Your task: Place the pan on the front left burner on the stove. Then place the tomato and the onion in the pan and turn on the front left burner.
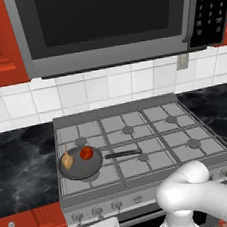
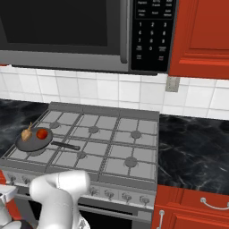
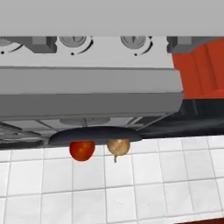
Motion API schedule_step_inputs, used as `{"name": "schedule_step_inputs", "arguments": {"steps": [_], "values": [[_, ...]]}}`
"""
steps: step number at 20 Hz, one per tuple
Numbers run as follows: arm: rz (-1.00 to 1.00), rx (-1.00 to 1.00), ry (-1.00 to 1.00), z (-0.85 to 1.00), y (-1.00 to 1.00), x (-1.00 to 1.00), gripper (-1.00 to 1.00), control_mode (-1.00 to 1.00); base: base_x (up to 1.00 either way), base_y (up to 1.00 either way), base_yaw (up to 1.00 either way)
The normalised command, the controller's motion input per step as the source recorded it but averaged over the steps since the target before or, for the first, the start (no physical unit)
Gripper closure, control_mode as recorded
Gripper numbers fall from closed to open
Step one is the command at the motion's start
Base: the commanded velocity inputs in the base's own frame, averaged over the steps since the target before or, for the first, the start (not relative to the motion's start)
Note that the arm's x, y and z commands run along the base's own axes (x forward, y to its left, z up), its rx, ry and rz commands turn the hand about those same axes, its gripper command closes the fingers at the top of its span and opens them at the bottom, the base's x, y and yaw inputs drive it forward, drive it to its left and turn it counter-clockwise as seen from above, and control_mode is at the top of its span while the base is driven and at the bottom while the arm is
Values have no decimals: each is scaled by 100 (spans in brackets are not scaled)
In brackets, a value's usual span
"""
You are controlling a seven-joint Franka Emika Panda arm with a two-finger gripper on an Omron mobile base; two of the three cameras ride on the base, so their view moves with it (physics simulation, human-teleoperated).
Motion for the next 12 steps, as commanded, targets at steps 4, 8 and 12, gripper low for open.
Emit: {"name": "schedule_step_inputs", "arguments": {"steps": [4, 8, 12], "values": [[23, 0, 0, 0, 0, 0, -100, -100, 0, 0, 0], [5, 1, 0, -7, 14, 2, -100, -100, 0, 0, 0], [0, 0, 0, -21, 16, 6, -100, -100, 0, 0, 0]]}}
